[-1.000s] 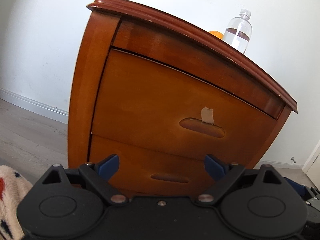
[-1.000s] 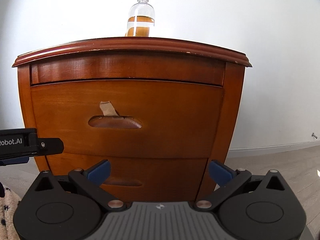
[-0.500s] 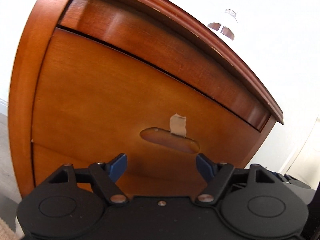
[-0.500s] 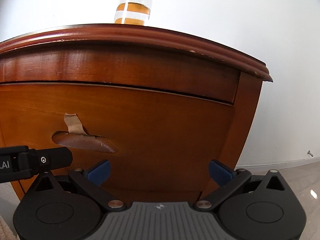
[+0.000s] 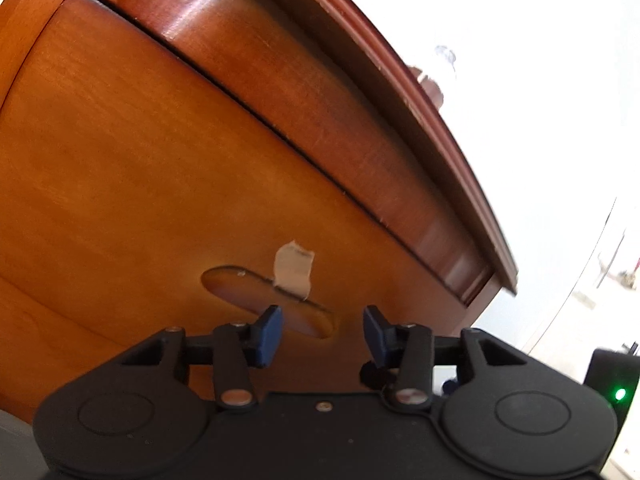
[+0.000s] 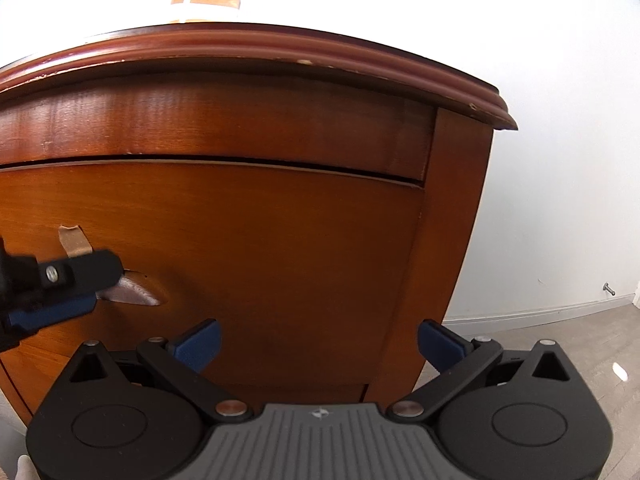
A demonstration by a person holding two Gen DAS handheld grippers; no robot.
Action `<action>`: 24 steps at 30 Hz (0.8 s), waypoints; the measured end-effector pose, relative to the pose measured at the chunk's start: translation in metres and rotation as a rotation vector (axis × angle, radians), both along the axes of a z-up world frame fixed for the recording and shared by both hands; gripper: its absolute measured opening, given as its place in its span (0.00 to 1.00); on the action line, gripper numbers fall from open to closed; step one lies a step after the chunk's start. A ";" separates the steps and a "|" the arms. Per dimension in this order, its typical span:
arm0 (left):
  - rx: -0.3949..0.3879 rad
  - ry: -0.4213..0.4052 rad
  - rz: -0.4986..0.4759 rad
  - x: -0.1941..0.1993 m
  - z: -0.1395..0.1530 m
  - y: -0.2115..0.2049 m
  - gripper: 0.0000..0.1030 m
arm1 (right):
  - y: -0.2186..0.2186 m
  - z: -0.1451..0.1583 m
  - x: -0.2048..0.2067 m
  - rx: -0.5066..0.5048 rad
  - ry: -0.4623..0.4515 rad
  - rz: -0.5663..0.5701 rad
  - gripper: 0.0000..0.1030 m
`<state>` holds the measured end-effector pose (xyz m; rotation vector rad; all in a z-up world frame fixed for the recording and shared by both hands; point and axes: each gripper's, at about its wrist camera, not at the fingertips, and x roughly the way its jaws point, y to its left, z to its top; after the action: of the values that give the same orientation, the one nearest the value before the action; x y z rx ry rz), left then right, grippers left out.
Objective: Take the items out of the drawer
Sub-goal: 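Move the left gripper to the upper drawer's handle and hook it, then pull the upper drawer open with the left gripper on its handle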
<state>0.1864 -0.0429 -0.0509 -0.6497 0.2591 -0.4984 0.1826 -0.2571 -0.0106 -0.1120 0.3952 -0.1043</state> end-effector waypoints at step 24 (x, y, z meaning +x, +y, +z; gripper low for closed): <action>-0.067 -0.070 0.048 -0.002 -0.008 -0.007 0.38 | -0.007 0.002 -0.005 -0.005 0.010 0.008 1.00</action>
<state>0.1848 -0.0504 -0.0594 -0.7010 0.1609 -0.4847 0.1771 -0.2640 -0.0086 -0.1187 0.4046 -0.0969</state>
